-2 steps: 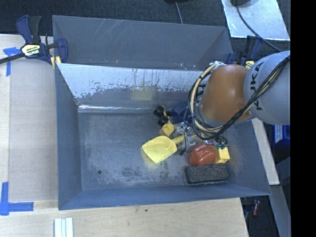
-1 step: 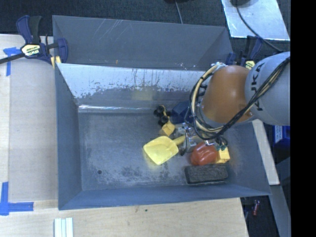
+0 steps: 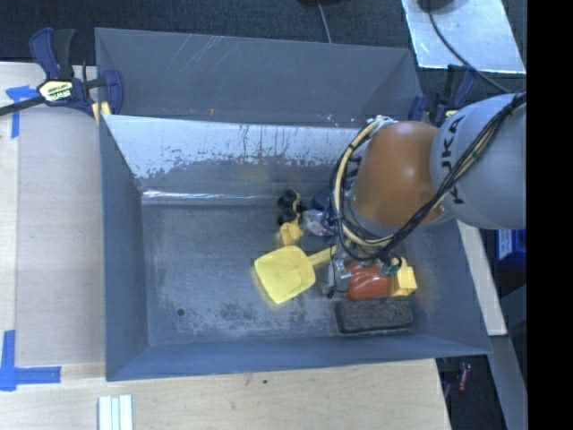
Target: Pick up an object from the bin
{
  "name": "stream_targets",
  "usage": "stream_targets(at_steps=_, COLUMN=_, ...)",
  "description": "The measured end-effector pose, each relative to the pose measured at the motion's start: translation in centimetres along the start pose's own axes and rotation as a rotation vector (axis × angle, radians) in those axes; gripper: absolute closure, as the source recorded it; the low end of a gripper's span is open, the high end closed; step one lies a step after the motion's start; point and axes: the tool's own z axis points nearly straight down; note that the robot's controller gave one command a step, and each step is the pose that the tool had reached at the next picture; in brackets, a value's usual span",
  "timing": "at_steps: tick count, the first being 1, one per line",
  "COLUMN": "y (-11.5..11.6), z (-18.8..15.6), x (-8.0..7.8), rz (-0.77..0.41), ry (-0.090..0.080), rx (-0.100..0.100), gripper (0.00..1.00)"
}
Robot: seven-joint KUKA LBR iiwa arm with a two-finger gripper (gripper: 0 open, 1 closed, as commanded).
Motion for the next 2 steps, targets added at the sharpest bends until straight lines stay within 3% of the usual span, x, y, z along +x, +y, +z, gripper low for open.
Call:
stream_targets(at_steps=1, y=0.0, z=0.0, x=0.0, rz=0.0, ry=0.0, rx=0.0, gripper=0.0)
stream_targets(at_steps=2, y=0.4, z=-0.6, x=-1.2, rz=-0.023, ry=0.002, rx=0.002, gripper=0.0)
